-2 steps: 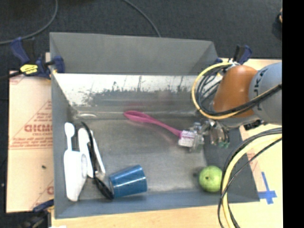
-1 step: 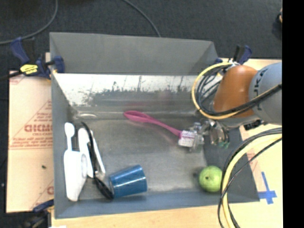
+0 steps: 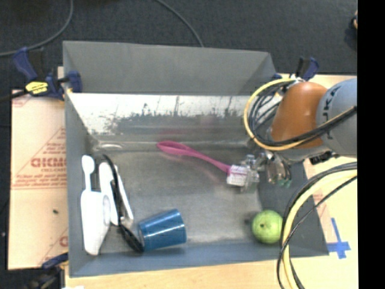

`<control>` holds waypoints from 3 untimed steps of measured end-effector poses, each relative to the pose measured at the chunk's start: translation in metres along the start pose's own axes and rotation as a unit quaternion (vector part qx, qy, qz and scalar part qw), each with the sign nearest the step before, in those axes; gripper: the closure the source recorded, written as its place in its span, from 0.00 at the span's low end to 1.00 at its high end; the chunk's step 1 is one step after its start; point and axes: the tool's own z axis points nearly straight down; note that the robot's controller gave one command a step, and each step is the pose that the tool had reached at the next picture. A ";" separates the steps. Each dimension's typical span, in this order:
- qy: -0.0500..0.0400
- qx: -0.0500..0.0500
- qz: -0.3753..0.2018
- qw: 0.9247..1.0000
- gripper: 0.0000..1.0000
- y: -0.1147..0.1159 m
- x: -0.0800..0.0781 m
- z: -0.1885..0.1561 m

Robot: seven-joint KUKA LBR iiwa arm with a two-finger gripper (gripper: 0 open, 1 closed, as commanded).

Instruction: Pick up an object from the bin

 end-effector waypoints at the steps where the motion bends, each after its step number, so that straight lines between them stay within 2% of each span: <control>1: 0.000 0.000 0.000 1.000 1.00 0.000 0.000 -0.015; 2: -0.002 0.000 -0.001 1.000 1.00 -0.001 -0.001 -0.029; 3: 0.002 0.000 -0.001 1.000 1.00 0.000 0.000 -0.041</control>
Offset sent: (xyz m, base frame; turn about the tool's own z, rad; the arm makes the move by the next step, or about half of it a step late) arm 0.0002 0.0000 0.0083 0.0000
